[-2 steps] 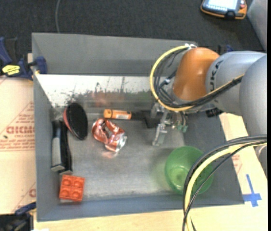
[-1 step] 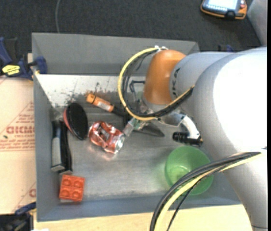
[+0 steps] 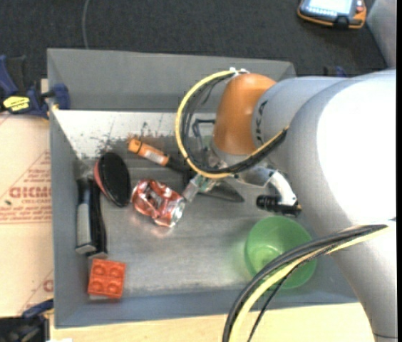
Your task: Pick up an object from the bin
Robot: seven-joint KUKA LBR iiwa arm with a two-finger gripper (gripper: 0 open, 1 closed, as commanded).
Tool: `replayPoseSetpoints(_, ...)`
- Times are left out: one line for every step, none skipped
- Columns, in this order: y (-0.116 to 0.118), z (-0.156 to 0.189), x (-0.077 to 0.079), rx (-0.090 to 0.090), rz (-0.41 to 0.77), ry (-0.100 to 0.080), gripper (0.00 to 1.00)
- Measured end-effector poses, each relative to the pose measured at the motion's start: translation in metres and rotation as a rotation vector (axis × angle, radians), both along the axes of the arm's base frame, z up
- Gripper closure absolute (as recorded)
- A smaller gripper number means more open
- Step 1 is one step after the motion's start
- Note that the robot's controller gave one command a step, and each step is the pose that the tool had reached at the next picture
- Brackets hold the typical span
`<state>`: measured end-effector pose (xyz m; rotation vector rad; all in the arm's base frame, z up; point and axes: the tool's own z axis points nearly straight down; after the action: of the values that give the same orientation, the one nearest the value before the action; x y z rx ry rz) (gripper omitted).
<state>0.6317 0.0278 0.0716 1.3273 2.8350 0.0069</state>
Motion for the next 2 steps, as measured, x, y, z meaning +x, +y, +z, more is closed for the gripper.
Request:
replayPoseSetpoints(-0.001,0.015,-0.001,-0.001,0.001,0.001,1.00)
replayPoseSetpoints(-0.001,0.037,-0.001,-0.001,0.003,0.003,1.00)
